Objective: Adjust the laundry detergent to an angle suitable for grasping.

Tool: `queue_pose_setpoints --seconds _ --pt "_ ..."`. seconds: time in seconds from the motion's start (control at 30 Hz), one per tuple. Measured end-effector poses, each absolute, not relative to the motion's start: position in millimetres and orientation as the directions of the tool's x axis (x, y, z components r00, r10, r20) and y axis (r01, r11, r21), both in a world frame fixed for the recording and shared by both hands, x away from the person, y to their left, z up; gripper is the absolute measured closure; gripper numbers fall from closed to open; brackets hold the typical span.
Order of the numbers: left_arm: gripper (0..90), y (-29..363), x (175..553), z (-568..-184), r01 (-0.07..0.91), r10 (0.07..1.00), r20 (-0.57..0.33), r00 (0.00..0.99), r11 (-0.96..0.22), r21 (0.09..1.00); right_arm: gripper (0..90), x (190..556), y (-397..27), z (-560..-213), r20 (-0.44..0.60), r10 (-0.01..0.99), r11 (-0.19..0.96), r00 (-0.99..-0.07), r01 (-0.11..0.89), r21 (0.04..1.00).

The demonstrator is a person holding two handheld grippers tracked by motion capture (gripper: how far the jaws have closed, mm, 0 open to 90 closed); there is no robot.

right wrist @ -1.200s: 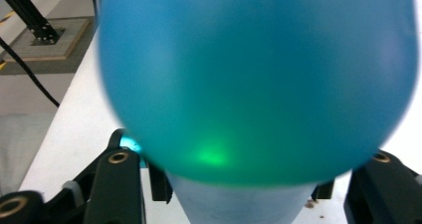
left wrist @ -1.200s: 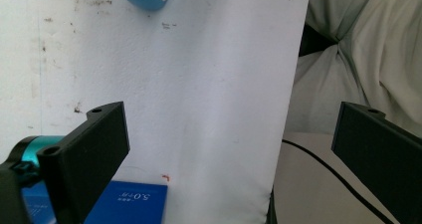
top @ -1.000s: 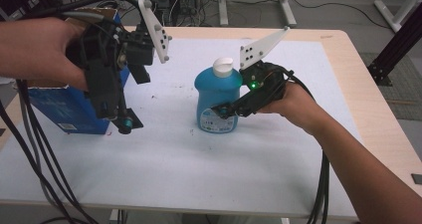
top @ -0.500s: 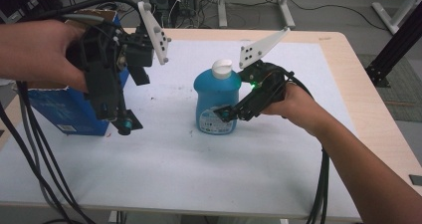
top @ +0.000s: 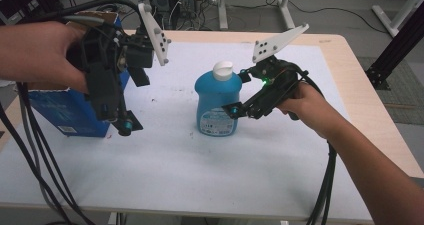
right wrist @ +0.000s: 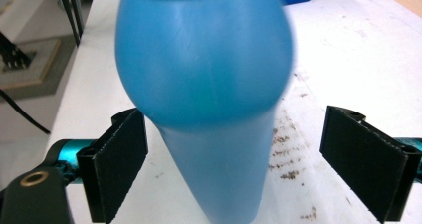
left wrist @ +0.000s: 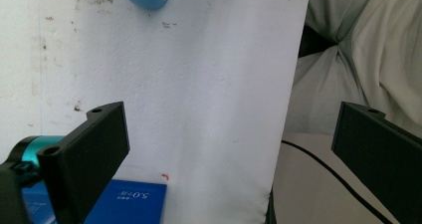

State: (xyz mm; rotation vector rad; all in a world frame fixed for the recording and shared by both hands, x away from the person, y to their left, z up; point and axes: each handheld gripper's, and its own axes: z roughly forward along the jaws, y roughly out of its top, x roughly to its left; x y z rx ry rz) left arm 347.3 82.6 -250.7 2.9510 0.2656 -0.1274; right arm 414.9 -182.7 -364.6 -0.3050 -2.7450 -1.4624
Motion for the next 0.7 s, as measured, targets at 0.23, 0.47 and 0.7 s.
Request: queue_pose_setpoints --seconds 0.23,0.47,0.7 --pt "1.7 81.3 347.6 -250.7 0.186 0.171 -0.098 0.98 -0.967 0.173 10.4 406.5 -191.7 -353.5 0.053 0.173 0.634 -0.983 0.153 0.758" --pt "1.7 80.3 350.1 -249.0 0.185 0.17 -0.094 0.981 -0.966 0.179 0.6 399.7 -208.5 -335.8 0.014 0.214 0.722 -0.977 0.168 0.671" --pt "1.6 77.0 354.9 -246.3 0.18 0.166 -0.088 0.982 -0.965 0.189 0.7 385.7 -225.9 -320.2 -0.009 0.236 0.809 -0.972 0.192 0.555"
